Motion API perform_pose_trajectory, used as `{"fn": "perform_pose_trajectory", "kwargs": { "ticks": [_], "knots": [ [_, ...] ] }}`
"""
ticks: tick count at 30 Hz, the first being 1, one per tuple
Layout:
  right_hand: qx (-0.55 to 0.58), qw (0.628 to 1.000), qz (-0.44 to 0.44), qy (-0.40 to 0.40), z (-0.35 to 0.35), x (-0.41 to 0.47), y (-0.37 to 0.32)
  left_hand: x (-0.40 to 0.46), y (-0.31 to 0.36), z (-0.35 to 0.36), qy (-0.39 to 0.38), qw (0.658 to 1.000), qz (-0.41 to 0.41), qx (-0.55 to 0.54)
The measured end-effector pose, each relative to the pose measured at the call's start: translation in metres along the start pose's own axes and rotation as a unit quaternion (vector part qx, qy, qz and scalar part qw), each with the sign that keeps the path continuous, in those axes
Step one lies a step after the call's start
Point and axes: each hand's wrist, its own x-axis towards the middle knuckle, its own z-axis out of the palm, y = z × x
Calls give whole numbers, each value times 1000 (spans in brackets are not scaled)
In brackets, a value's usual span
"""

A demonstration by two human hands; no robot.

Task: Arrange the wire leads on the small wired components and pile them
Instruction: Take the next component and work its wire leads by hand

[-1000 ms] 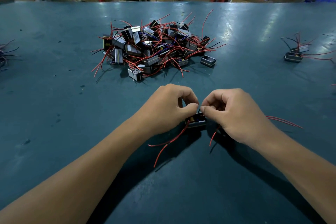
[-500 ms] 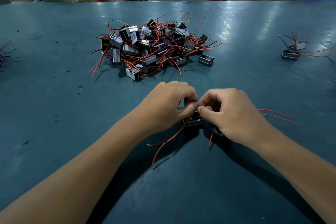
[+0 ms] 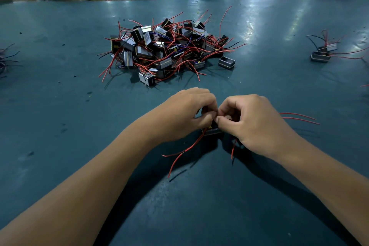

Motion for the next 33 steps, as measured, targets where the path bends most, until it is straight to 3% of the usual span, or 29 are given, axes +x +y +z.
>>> {"fn": "perform_pose_trajectory", "kwargs": {
  "ticks": [6, 21, 33],
  "knots": [
    [-9, 1000, -10, 13, 0, 0, -1, 0, 5, 1, 5, 999, -23, -44],
    [-8, 999, -30, -8, -5, 3, 5, -2, 3, -2, 3, 999, -36, -39],
    [-9, 999, -32, 3, -2, 2, 4, -2, 12, 0, -11, 994, -96, -49]
  ]
}}
